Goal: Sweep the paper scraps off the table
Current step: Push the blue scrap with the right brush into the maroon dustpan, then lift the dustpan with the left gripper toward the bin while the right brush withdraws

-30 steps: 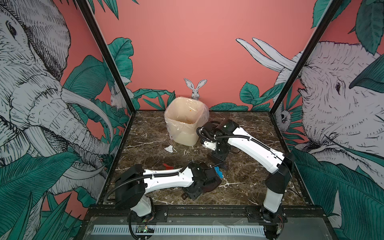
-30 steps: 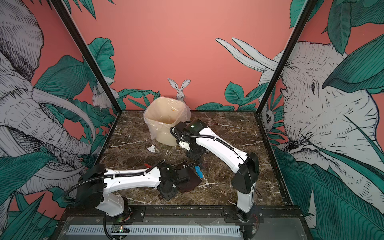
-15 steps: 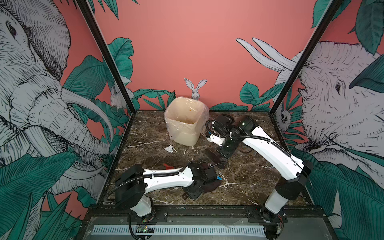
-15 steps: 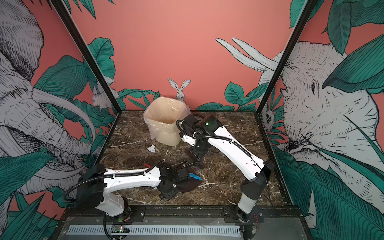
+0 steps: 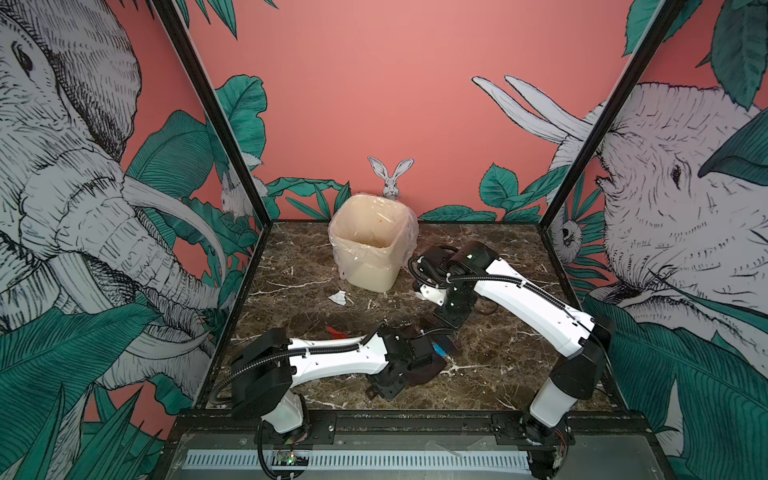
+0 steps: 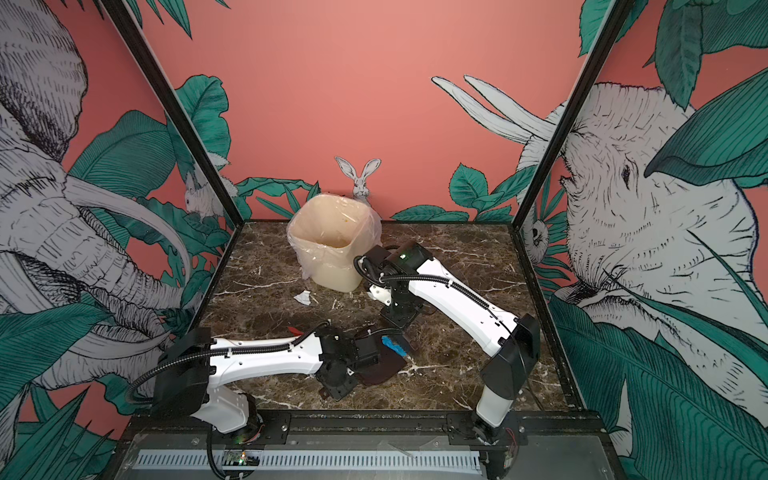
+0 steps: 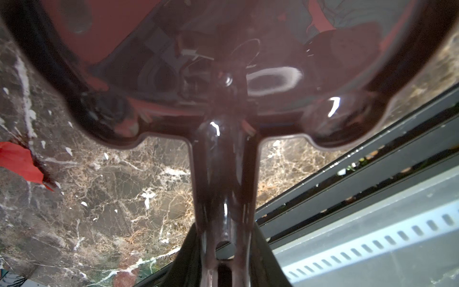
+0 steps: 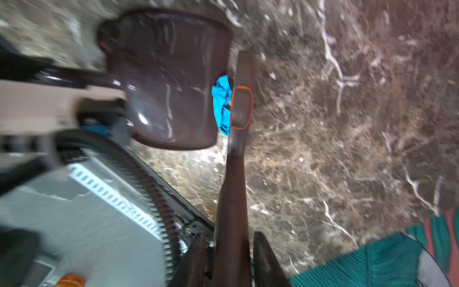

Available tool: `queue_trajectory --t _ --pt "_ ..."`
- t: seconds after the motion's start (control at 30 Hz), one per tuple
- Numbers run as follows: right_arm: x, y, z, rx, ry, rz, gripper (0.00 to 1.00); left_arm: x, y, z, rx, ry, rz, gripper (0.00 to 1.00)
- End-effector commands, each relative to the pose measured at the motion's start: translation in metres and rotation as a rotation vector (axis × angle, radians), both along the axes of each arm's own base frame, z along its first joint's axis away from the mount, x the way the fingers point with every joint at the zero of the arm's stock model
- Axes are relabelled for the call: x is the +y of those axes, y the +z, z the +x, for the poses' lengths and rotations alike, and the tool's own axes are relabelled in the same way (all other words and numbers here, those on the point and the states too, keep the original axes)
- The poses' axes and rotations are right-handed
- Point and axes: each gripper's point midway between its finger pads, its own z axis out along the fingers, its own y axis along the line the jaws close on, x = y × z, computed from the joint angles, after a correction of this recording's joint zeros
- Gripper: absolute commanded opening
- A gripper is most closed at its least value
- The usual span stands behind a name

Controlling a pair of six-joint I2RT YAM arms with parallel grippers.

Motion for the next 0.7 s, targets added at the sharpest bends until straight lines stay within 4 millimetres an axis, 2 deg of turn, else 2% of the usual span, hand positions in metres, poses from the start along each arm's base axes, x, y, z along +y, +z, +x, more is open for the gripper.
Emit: queue_trajectory --t 0.0,0.23,0.53,0.57,0.67 --pt "0.019 0.021 -0.017 0.040 0.012 0.134 0.00 0.000 0.002 0.001 -0.001 0.008 -0.003 0.00" --pt "0.016 0.032 -0.018 0.021 0.030 0.160 0.00 -0.001 0.002 0.003 -0.008 0.012 -0.008 0.00" --pt "-0.015 0.056 0.005 -0.096 -0.046 0.126 0.00 -0.005 0.010 0.018 -0.110 0.015 -0.069 0.00" --pt "-0.023 0.069 0.004 -0.135 -0.057 0.147 0.00 -0.005 0.012 0.021 -0.128 0.014 -0.082 0.00" --pt "-0.037 0.080 0.010 -0.181 -0.091 0.141 0.00 -0.007 0.016 0.026 -0.169 0.010 -0.108 0.00"
